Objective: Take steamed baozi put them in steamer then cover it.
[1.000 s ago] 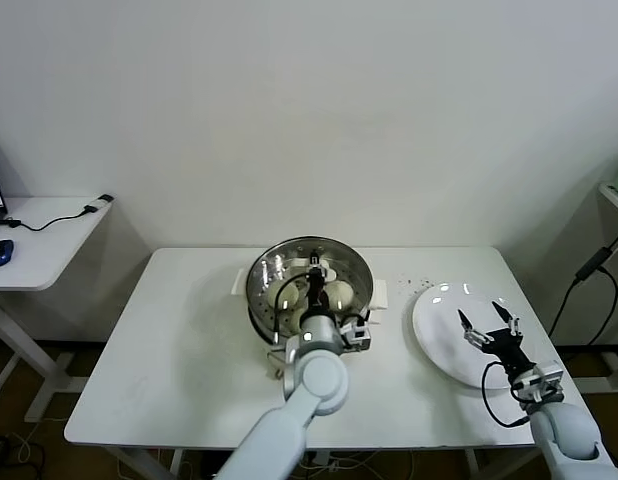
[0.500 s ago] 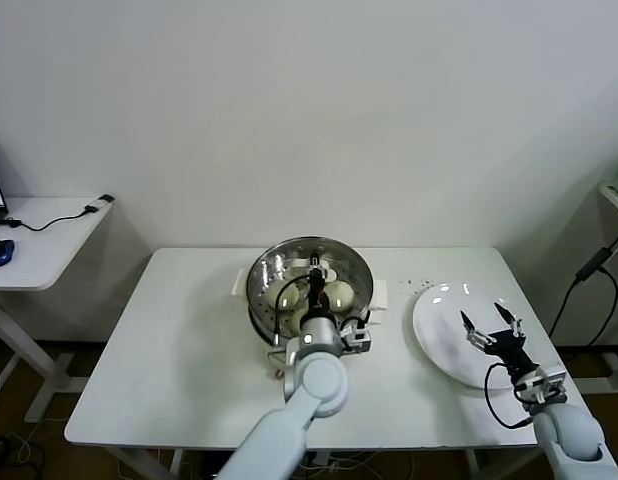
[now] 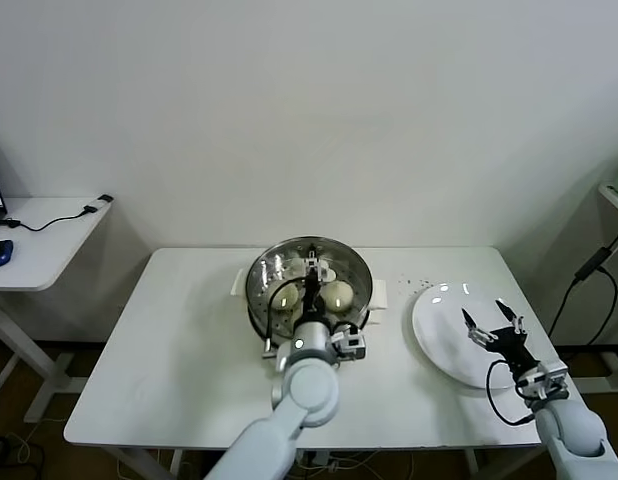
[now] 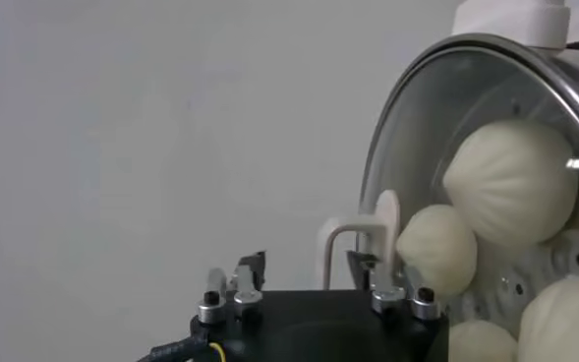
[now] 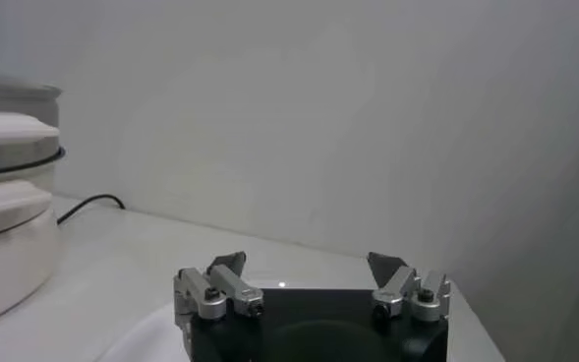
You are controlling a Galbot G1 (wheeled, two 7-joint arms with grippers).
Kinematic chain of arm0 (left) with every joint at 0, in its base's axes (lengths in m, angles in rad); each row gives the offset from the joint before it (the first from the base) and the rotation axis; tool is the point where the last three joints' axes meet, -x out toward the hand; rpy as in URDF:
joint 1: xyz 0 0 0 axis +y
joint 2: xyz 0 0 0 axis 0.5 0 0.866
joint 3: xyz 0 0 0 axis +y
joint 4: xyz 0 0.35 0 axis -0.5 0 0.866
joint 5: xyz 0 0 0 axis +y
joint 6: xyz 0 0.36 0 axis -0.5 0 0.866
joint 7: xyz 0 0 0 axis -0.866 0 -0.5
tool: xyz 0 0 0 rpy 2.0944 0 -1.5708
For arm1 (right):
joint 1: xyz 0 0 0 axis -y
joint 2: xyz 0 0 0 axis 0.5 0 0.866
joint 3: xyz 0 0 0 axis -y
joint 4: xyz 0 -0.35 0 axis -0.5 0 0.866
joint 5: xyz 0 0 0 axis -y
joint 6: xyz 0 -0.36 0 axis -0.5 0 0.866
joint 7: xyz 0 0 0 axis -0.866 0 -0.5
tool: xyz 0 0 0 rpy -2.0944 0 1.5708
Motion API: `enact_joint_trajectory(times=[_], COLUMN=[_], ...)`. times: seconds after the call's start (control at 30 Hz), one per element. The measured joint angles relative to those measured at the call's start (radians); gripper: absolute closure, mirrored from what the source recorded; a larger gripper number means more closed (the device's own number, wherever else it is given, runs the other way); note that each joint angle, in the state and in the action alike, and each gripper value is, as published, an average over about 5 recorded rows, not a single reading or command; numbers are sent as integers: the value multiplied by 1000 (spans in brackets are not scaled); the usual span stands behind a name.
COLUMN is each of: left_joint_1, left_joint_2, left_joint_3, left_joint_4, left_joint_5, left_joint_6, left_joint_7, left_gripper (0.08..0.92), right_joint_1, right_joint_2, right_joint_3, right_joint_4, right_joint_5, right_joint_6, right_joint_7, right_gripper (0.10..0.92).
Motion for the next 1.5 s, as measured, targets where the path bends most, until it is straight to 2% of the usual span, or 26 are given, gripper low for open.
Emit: enact_joint_trajectory(times=[0.17,0.3,0.53,0.77,0.93,1.03,1.17,1.33,1.5], left_joint_1=[24,51,117,233,333,394,467,542,601], left_joint_2=[35,66,134,206,218,213,191,148,102], left_joint_3=[-10,-20,-58,-164,-302,-404,-547,-712,-834], left_joint_4=[-64,-123,-243,-346,-394,-406,-404,-366,-308], left_joint_5=[-21,-40,-111,-320,-546,-697,-925,-1196,-1401], left_joint_6=[0,1,1,1,-16,-75,-229,-447,-605], left_joint_7=[13,14,-30,-178,-268,-298,-311,-304,-283], left_gripper=[252,186,177,177,177,177,177,177,177], right_joint_1=[8,12,14,8,4,0,-8,-18,-29], right_joint_2=[0,0,-1,5,17,26,38,51,61], right_joint_3=[-7,-10,-11,-9,-12,-12,-13,-10,-3], right_joint_4=[5,11,26,50,70,81,95,112,120], right_joint_5=[-4,-8,-20,-26,-33,-38,-42,-43,-45], right_joint_6=[-11,-27,-67,-91,-94,-92,-87,-80,-68], right_joint_7=[6,15,24,29,35,37,38,38,32], right_gripper=[203,203,203,203,203,203,203,203,203])
